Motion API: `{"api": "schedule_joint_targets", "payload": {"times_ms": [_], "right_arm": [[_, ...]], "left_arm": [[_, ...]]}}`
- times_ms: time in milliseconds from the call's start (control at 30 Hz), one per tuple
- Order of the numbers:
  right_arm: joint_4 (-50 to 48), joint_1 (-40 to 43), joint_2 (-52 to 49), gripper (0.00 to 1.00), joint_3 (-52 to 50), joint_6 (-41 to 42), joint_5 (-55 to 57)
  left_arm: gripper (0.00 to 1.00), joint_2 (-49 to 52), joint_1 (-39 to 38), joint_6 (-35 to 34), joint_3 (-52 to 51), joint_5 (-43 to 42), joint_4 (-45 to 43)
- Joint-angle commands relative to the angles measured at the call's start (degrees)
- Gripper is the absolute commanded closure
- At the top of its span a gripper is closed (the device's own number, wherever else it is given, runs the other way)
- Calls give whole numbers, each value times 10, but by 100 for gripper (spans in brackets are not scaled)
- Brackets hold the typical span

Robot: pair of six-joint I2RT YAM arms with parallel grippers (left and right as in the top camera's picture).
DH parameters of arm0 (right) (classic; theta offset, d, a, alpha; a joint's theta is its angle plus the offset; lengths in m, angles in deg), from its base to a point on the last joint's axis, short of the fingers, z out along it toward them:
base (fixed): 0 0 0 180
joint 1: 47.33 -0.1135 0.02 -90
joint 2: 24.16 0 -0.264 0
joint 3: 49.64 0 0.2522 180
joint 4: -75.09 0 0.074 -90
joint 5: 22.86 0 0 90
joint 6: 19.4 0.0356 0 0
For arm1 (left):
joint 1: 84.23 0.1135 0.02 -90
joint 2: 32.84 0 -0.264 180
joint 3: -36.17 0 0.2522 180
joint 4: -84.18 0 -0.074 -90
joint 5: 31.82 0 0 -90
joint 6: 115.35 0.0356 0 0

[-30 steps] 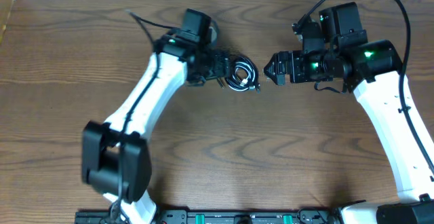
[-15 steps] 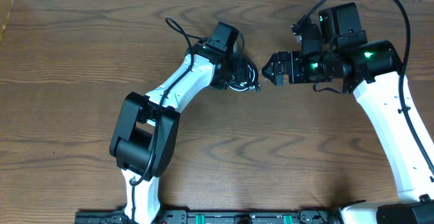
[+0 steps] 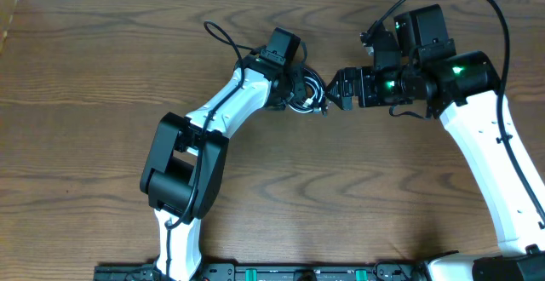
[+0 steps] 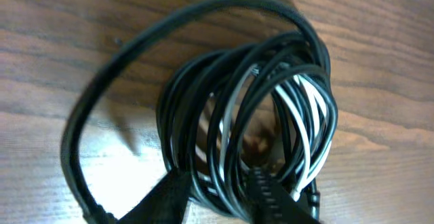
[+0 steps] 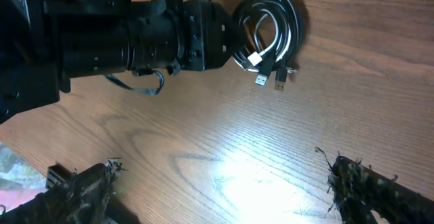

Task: Untangle cables
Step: 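Grasp the black and white cable coil with both grippers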

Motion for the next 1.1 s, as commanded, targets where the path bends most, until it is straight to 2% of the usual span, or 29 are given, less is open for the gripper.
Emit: {"api": "schedule_joint_targets", "payload": {"times_ms": [0, 467, 600, 900, 1067], "right_arm": [[2, -6, 3, 1, 9, 7, -5], [3, -6, 2, 1, 9, 7, -5], [5, -6, 2, 1, 9, 7, -6], [6, -6, 2, 1, 9, 7, -6], [10, -6, 3, 1, 9, 7, -6]], "left_arm": [[63, 8, 2, 3, 8, 25, -11], [64, 13, 1, 3, 4, 25, -25], [70, 13, 0, 3, 4, 37, -25], [70, 15, -14, 3, 3, 38, -26], [69, 24, -26, 3, 3, 76, -25]]}}
